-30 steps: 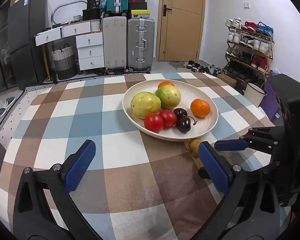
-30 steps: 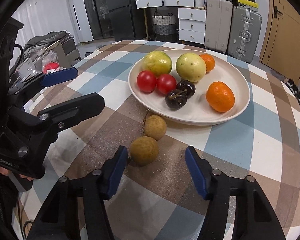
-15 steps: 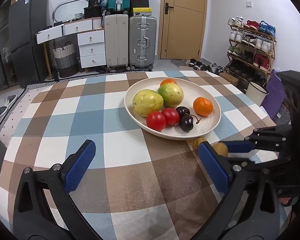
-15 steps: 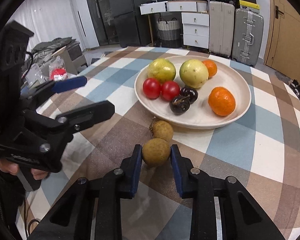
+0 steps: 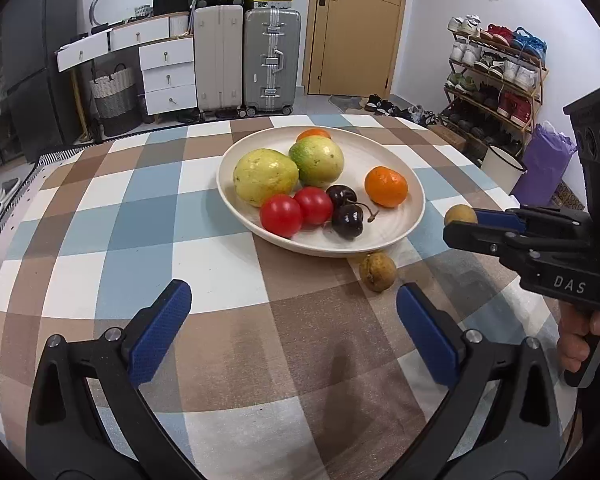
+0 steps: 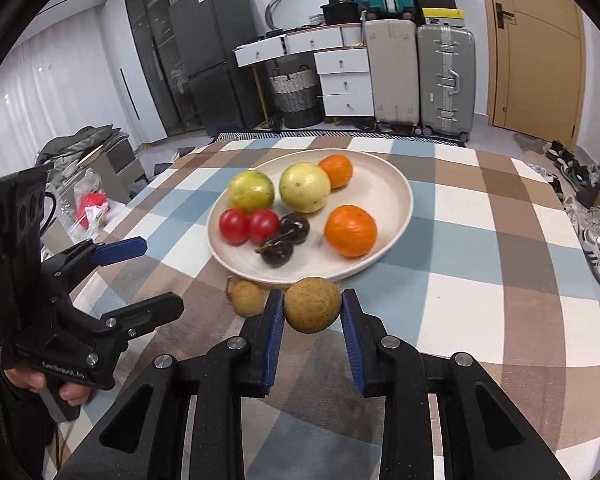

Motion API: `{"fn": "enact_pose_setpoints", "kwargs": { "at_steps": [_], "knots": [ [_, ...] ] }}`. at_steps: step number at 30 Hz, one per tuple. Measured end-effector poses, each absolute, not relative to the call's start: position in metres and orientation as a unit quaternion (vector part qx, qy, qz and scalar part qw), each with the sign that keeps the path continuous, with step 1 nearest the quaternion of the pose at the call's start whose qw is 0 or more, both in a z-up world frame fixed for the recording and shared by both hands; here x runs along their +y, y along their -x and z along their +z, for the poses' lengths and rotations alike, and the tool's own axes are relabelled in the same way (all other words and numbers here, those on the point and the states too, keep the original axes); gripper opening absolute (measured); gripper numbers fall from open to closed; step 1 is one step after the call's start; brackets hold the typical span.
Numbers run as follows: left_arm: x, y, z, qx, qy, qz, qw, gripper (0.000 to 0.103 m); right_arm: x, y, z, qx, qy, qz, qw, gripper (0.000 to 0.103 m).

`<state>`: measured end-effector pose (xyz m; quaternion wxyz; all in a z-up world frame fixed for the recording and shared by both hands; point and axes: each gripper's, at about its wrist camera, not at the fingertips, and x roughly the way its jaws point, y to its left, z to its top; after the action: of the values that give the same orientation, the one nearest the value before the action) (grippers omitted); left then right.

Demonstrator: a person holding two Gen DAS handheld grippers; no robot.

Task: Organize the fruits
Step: 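Grasp a brown kiwi with the right tool while the left tool grasps the other kiwi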

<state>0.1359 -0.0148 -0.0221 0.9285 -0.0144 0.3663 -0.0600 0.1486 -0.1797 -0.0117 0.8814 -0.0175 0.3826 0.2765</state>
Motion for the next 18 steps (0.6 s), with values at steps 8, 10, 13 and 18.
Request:
{"fn": "enact_pose_setpoints", "kwargs": {
  "at_steps": [8,10,13,18],
  "knots": [
    [-0.036,-0.147,-0.026,0.378,0.002,-0.058,0.924,0.102,-0.185,-0.149,-0.012,0.383,0.012,0.271,0.883,0.029],
    [-0.042,-0.15,-0.027,0.381,0.009,-0.066,0.922,0.102,-0.185,-0.149,-0.012,0.384,0.009,0.27,0.883,0.029],
    [-0.054,-0.156,-0.03,0.393,0.011,-0.074,0.916,0.095,-0.187,-0.15,-0.012,0.384,0.005,0.268,0.884,0.029],
    [-0.07,-0.167,-0.037,0.415,-0.001,-0.081,0.906,0.074,-0.19,-0.151,-0.012,0.383,0.0,0.264,0.885,0.029]
  ]
}}
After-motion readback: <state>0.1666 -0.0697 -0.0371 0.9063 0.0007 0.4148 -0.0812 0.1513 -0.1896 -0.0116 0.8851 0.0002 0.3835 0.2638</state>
